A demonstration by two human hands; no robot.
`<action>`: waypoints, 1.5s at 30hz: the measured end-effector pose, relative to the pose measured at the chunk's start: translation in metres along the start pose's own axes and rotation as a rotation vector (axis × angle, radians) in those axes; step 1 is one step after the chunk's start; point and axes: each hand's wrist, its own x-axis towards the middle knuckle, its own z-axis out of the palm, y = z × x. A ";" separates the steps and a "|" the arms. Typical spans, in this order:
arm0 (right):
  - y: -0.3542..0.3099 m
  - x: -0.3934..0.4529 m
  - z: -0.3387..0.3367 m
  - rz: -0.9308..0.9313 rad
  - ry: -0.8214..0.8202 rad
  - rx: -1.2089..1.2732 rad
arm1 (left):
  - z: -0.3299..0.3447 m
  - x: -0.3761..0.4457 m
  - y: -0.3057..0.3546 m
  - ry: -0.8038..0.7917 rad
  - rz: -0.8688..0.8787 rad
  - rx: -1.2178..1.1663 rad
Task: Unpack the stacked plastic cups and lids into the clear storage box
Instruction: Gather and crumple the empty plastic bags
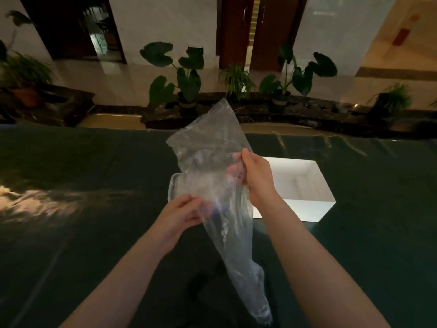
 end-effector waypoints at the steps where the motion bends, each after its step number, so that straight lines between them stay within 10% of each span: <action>1: 0.000 0.002 -0.003 0.052 -0.010 0.033 | -0.001 0.004 0.004 0.062 0.023 -0.036; 8: 0.001 -0.002 -0.026 0.180 -0.371 0.333 | -0.016 0.015 0.027 0.316 0.204 -0.129; 12: 0.021 -0.020 -0.023 0.102 -0.634 -0.114 | -0.010 0.022 0.032 0.436 0.312 -0.139; 21: 0.027 -0.028 -0.017 0.057 -0.306 -0.187 | -0.020 0.022 0.046 0.647 0.485 0.131; 31: 0.013 -0.028 -0.021 -0.076 -0.105 0.015 | -0.017 0.012 0.037 0.072 0.388 0.495; 35: 0.013 -0.027 -0.031 -0.084 -0.364 -0.222 | -0.021 0.011 0.042 0.231 0.479 0.566; 45: 0.005 -0.022 -0.030 -0.371 -0.103 -0.354 | -0.023 0.004 0.064 0.460 0.514 0.844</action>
